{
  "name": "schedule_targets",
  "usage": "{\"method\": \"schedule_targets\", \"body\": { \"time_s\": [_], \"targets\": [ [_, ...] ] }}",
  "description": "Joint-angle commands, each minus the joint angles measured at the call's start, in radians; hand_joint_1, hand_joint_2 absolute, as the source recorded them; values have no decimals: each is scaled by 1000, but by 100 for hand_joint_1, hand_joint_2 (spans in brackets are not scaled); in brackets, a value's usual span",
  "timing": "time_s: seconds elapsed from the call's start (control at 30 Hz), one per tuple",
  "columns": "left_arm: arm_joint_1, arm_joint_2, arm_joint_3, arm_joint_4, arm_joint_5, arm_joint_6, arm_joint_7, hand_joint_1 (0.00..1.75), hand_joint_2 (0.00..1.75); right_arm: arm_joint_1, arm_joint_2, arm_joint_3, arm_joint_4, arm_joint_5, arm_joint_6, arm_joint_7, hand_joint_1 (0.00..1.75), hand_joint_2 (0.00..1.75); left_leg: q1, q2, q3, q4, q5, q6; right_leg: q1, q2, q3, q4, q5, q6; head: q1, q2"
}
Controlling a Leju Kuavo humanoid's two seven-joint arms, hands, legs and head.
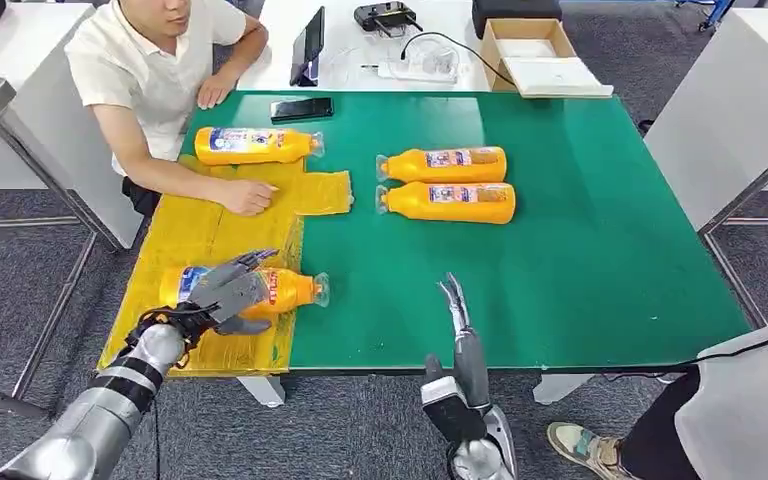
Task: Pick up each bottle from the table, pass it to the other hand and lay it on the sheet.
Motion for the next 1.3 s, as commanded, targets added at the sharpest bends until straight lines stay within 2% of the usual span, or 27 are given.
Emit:
{"method": "schedule_targets", "body": {
  "time_s": [0.03,0.23,0.33,0.63,0.67,0.7,0.73,0.77,0.83,0.93,1.03,1.07,1.1,1.2,1.3],
  "targets": [
    [66,71,-97,-177,80,-2,-1,0,175,-46,-18,26,96,-16,-8,-32,0,0,2,4,1,0,-1,-2,2,2,0,-1,0,-2,0,0],
    [124,66,-71,-296,156,62,-25,0,175,-36,-23,18,102,-24,-9,-32,0,0,1,2,-3,0,-1,-1,1,1,-4,-1,0,-1,0,0],
    [163,38,-37,-381,196,124,-54,0,175,-31,-26,15,95,-27,-12,-32,0,0,1,2,-3,0,-1,-2,2,0,-4,-1,-1,-2,0,0],
    [167,40,-37,-391,198,125,-48,0,175,-30,-25,15,95,-27,-12,-32,0,0,1,2,-4,0,-1,-2,2,0,-5,-1,-1,-2,0,0],
    [174,21,-12,-402,223,156,-80,0,175,-30,-25,15,94,-26,-13,-32,0,0,1,1,-6,0,-1,-1,1,0,-6,-1,0,-1,0,0],
    [199,-26,33,-452,249,262,-159,0,175,-28,-24,15,97,-24,-14,-32,0,0,1,2,-4,0,-1,-2,2,0,-5,-1,-1,-2,0,0],
    [233,-106,107,-527,278,439,-269,0,175,-24,-24,21,95,-20,-16,-32,0,0,1,2,-4,-1,-1,-2,2,-1,-4,-1,-1,-2,0,0],
    [261,-133,98,-600,276,503,-308,0,175,-23,-24,30,94,-17,-22,-32,0,0,2,2,-3,0,-2,-3,2,-1,-3,-1,-2,-3,0,0],
    [306,-156,75,-746,461,473,-288,0,175,-23,-32,52,92,-19,-65,-32,0,0,1,0,-6,1,-2,-1,2,-2,-5,-1,-2,-1,0,0],
    [369,-190,59,-855,596,476,-290,0,175,-30,-47,37,124,0,-91,-26,0,0,1,1,-6,1,-3,-1,2,-2,-6,0,-2,-1,1,0],
    [455,-204,20,-903,630,489,-305,0,175,-61,-112,26,173,191,-225,92,0,0,1,3,-1,0,-4,-1,1,0,-2,-2,-3,-1,0,0],
    [479,-207,9,-903,613,506,-320,0,175,-78,-139,18,196,246,-244,136,0,175,0,3,-5,-1,-3,0,0,1,-5,-3,-1,-1,0,0],
    [503,-208,-9,-895,593,522,-329,0,175,-104,-176,0,227,324,-284,193,0,175,0,5,-3,-1,-4,-1,1,2,-3,-3,-2,-1,0,0],
    [534,-212,-29,-884,536,609,-390,0,175,-180,-245,-49,316,472,-296,297,0,175,-1,3,-3,-2,-3,1,0,0,-3,-4,-1,-1,0,0],
    [532,-204,-50,-895,512,660,-400,0,175,-252,-269,-78,388,576,-286,348,0,175,-3,2,-4,0,-3,1,-2,-1,-4,-3,-1,-1,0,0]
  ]
}}
